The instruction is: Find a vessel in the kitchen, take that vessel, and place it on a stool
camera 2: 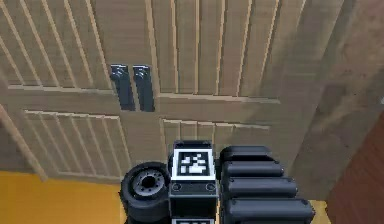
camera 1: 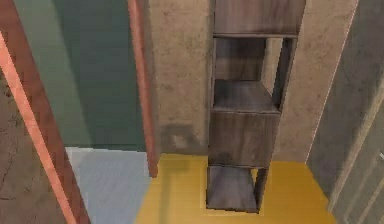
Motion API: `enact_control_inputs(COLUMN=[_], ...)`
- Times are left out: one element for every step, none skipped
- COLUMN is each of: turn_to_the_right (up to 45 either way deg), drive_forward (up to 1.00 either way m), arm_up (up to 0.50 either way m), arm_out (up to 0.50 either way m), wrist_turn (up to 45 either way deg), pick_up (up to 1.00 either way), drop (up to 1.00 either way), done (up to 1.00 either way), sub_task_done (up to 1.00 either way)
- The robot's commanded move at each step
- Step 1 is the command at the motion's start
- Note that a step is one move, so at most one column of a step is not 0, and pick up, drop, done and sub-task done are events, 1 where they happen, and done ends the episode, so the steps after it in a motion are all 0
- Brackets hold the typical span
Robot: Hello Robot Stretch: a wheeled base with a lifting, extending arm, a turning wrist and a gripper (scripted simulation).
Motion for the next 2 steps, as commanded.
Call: enact_control_inputs(turn_to_the_right=[0.0, -36.0], drive_forward=[0.55, 0.0], arm_up=[0.0, 0.0], arm_out=[0.0, 0.0], wrist_turn=[0.0, 0.0], pick_up=[0.0, 0.0], drop=[0.0, 0.0], done=[0.0, 0.0], sub_task_done=[0.0, 0.0])
